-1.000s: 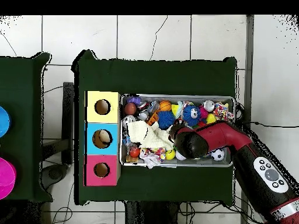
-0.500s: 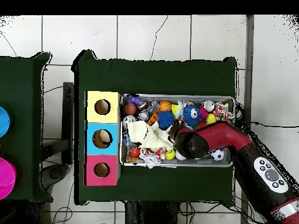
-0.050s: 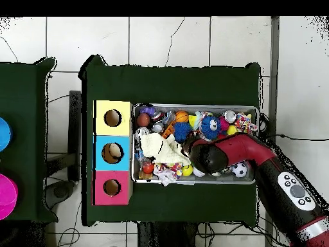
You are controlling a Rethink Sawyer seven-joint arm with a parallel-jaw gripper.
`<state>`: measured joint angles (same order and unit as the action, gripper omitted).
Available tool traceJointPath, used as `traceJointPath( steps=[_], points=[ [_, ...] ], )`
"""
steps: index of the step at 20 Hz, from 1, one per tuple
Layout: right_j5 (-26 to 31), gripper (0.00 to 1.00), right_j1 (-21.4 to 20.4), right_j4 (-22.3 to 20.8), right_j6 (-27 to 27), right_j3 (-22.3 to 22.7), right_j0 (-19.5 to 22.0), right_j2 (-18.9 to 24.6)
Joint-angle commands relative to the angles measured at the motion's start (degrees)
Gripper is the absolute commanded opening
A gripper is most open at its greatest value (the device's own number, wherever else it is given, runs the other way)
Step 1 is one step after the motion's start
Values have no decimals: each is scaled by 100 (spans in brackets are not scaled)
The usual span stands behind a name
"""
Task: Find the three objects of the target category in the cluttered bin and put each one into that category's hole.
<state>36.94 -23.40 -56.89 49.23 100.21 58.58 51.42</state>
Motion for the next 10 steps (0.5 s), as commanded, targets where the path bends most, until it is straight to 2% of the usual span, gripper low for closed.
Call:
traceJointPath(
  steps=[1,5,6,10],
  points=[
    [687,100,42,153,-2133,-557,-200,312],
    [534,100,47,107,-2188,-572,-141,382],
    [410,100,75,19,-2153,-444,-49,330],
    [455,100,21,12,-2222,-496,-20,372]
  ],
)
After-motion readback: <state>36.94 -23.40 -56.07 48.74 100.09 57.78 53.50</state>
